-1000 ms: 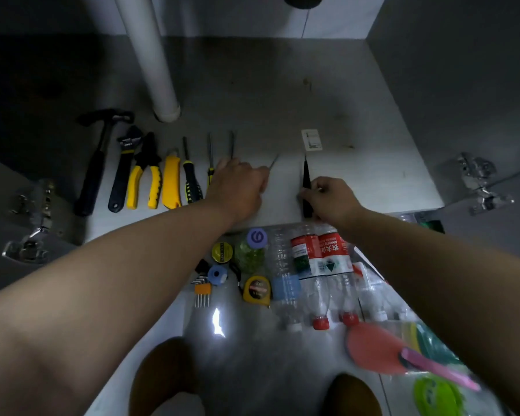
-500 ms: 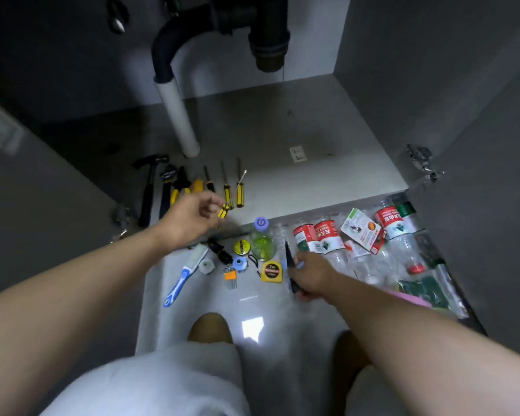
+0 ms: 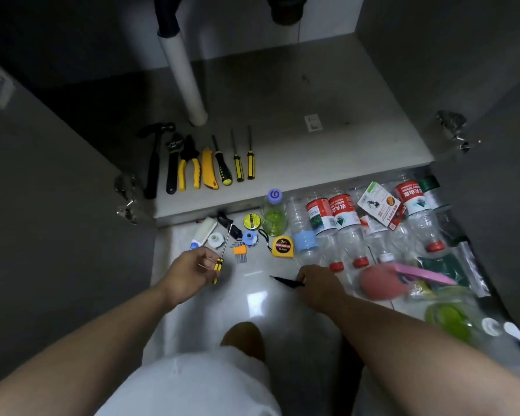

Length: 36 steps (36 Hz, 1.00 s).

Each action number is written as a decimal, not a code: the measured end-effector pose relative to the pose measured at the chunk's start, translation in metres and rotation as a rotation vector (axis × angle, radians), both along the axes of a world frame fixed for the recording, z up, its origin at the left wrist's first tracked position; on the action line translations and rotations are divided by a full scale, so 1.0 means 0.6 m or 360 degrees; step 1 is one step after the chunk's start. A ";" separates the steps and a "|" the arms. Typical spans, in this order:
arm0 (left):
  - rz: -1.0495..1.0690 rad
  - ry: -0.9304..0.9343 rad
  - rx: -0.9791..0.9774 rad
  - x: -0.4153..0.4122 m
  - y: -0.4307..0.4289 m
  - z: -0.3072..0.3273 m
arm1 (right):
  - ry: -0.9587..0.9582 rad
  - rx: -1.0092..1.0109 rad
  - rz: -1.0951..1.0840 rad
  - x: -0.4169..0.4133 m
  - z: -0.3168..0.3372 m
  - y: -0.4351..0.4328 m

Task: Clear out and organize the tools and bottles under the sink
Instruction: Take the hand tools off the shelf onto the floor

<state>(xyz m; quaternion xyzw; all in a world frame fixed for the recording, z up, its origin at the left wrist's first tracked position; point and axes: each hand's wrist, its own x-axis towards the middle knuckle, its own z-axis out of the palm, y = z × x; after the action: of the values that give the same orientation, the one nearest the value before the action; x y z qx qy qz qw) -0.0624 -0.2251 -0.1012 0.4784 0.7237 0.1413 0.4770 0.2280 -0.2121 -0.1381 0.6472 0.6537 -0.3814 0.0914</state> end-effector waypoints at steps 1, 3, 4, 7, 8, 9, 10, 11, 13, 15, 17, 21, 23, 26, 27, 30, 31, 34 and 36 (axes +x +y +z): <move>-0.0059 0.0035 0.0002 0.000 -0.004 -0.015 | 0.0034 -0.0009 -0.0078 -0.005 -0.009 0.001; -0.0150 0.0058 0.0030 0.008 -0.008 -0.042 | 0.0110 -0.0044 -0.0200 -0.016 -0.024 0.002; -0.0196 0.0098 0.0054 0.012 -0.012 -0.058 | 0.0134 -0.0063 -0.0250 -0.021 -0.031 0.002; -0.0411 0.0243 0.0097 0.023 -0.018 -0.087 | 0.0171 -0.0127 -0.0528 -0.036 -0.047 -0.005; -0.0463 0.0268 0.0118 0.025 -0.026 -0.094 | 0.0182 -0.0151 -0.0657 -0.040 -0.049 -0.007; -0.0331 0.0245 0.0111 0.033 -0.026 -0.102 | 0.0194 -0.0171 -0.0789 -0.042 -0.052 -0.009; -0.0245 0.0200 0.0110 0.036 -0.029 -0.111 | 0.0211 -0.0185 -0.0912 -0.044 -0.054 -0.010; -0.0347 0.0207 0.0083 0.040 -0.034 -0.121 | 0.0233 -0.0199 -0.1023 -0.045 -0.055 -0.014; -0.0425 0.0263 -0.0006 0.048 -0.041 -0.139 | 0.0292 -0.0237 -0.1202 -0.043 -0.053 -0.020; -0.0260 0.0214 -0.0067 0.060 -0.044 -0.145 | 0.0321 -0.0275 -0.1314 -0.034 -0.048 -0.028; -0.0106 0.0110 -0.0103 0.077 -0.046 -0.145 | 0.0300 -0.0321 -0.1333 -0.022 -0.039 -0.036; -0.0071 0.0209 -0.0050 0.102 -0.046 -0.145 | 0.0396 -0.0480 -0.1135 -0.002 -0.003 -0.033; -0.0097 0.0253 -0.0026 0.112 -0.045 -0.149 | 0.0467 -0.0550 -0.1049 0.005 0.020 -0.023; -0.0049 0.0304 -0.0050 0.119 -0.041 -0.156 | 0.0603 -0.0578 -0.0988 0.004 0.047 0.000; -0.0039 0.0324 -0.0064 0.121 -0.037 -0.159 | 0.0614 -0.0564 -0.0972 0.003 0.052 0.010; 0.0036 0.0333 -0.0048 0.127 -0.032 -0.170 | 0.0575 -0.0527 -0.0837 -0.006 0.055 0.035; 0.0068 0.0323 -0.0037 0.127 -0.032 -0.172 | 0.0584 -0.0532 -0.0793 -0.009 0.053 0.040; 0.0155 0.0232 0.0011 0.130 -0.040 -0.172 | 0.0621 -0.0610 -0.0704 -0.010 0.046 0.050; 0.0174 0.0171 0.0045 0.129 -0.042 -0.167 | 0.0626 -0.0662 -0.0583 -0.007 0.043 0.058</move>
<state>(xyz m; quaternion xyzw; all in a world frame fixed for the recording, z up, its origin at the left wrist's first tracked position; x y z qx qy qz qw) 0.0149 -0.2501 -0.2011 0.4516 0.7712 0.1516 0.4222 0.2238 -0.1775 -0.1124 0.6354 0.4399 -0.6342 0.0236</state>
